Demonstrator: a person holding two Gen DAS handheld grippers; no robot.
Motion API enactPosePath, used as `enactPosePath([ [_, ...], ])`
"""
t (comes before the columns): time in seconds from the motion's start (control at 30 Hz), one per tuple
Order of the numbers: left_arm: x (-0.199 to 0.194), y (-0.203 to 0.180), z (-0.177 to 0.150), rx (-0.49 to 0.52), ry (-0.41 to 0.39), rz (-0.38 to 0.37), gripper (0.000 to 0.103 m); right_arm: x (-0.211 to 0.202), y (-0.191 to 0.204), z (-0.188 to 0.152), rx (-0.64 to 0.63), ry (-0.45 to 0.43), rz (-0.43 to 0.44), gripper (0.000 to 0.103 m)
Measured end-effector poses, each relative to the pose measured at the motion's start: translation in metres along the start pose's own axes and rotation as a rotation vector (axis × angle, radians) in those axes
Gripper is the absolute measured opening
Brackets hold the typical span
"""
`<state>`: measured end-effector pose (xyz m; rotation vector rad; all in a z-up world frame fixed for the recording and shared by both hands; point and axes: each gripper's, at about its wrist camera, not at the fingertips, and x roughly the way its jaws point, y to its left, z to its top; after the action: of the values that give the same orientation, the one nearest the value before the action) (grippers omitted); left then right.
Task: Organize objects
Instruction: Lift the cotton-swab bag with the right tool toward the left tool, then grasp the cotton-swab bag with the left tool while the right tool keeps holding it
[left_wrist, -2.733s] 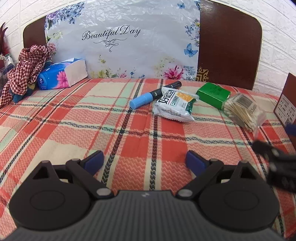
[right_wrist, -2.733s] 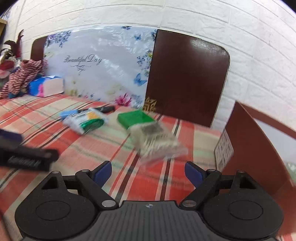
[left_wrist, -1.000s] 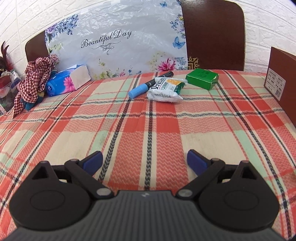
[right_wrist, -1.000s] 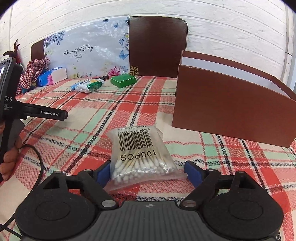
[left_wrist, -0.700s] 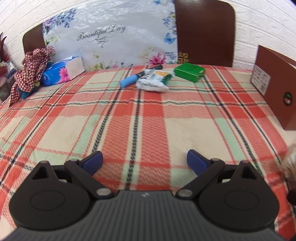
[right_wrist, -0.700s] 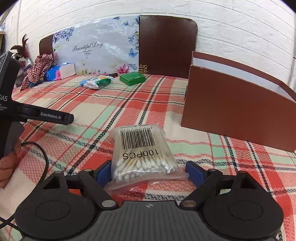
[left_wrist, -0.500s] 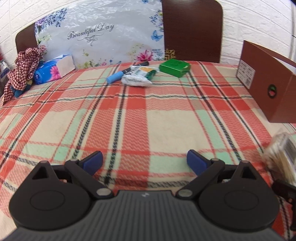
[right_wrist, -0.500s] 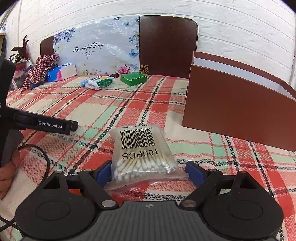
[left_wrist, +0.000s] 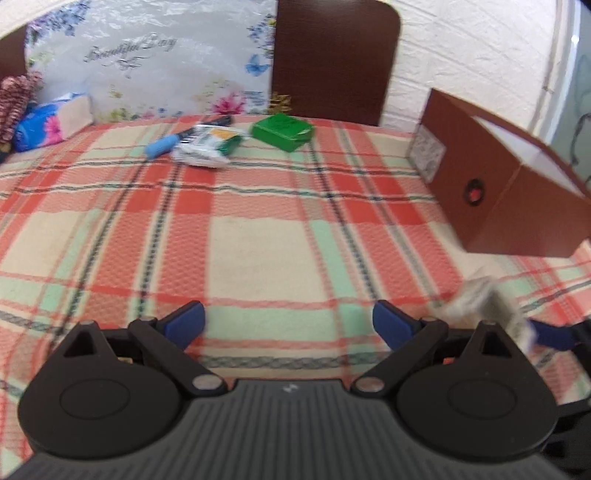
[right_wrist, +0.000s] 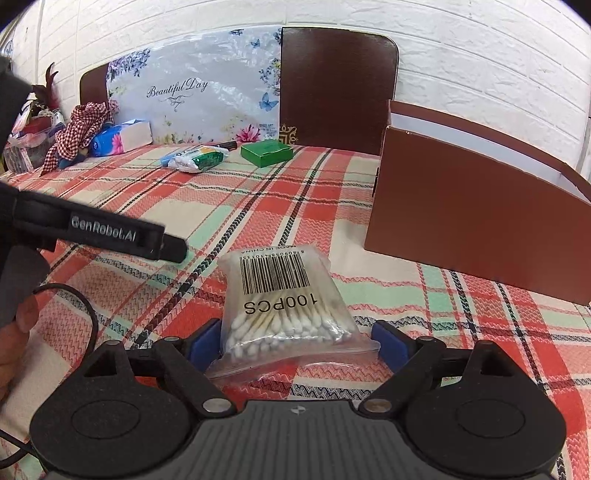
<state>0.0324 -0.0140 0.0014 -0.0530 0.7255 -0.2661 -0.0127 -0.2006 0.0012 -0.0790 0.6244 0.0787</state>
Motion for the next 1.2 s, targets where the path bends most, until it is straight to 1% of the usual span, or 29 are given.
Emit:
enactPosePath([
  [0.23,0.003,-0.024,0.016,-0.013,0.077,-0.207,0.099,0.002,0.002,0.002,-0.014,0.010,-0.020,0.090],
  [0.37,0.007,-0.035,0.020,-0.004,0.102,-0.283,0.100,0.003,0.003,0.002,-0.023,0.009,-0.021,0.089],
  [0.4,0.009,-0.038,0.021,-0.001,0.108,-0.294,0.100,0.003,0.002,0.003,-0.025,0.003,-0.013,0.087],
  [0.43,0.011,-0.040,0.021,0.003,0.113,-0.302,0.100,0.002,0.003,0.003,-0.028,-0.005,0.002,0.080],
  [0.47,0.012,-0.042,0.020,0.009,0.117,-0.307,0.100,0.001,0.005,0.003,-0.036,-0.012,0.017,0.075],
  [0.53,0.014,-0.044,0.019,0.021,0.119,-0.316,0.100,-0.001,0.013,0.004,-0.061,-0.022,0.041,0.072],
  [0.63,0.014,-0.042,0.016,0.034,0.112,-0.312,0.099,-0.003,0.027,0.006,-0.095,-0.029,0.115,0.070],
  [0.67,0.014,-0.040,0.015,0.037,0.112,-0.304,0.098,-0.002,0.033,0.006,-0.119,-0.028,0.127,0.070],
  [0.73,0.015,-0.032,0.014,0.032,0.112,-0.286,0.096,0.000,0.045,0.008,-0.155,-0.027,0.124,0.070],
  [0.77,0.015,-0.028,0.014,0.027,0.111,-0.279,0.093,0.002,0.048,0.009,-0.155,-0.022,0.122,0.070],
  [0.93,0.006,0.000,0.015,-0.011,0.062,-0.235,0.094,0.016,0.047,0.020,-0.054,0.023,0.093,0.072],
  [1.0,0.006,0.011,0.015,-0.025,0.061,-0.224,0.094,0.020,0.050,0.024,-0.031,0.032,0.076,0.072],
  [1.1,0.007,0.023,0.013,-0.040,0.073,-0.255,0.094,0.021,0.061,0.027,-0.038,0.033,0.065,0.072],
  [1.2,0.006,0.020,0.010,-0.002,0.079,-0.275,0.092,0.020,0.072,0.027,-0.067,0.030,0.071,0.072],
])
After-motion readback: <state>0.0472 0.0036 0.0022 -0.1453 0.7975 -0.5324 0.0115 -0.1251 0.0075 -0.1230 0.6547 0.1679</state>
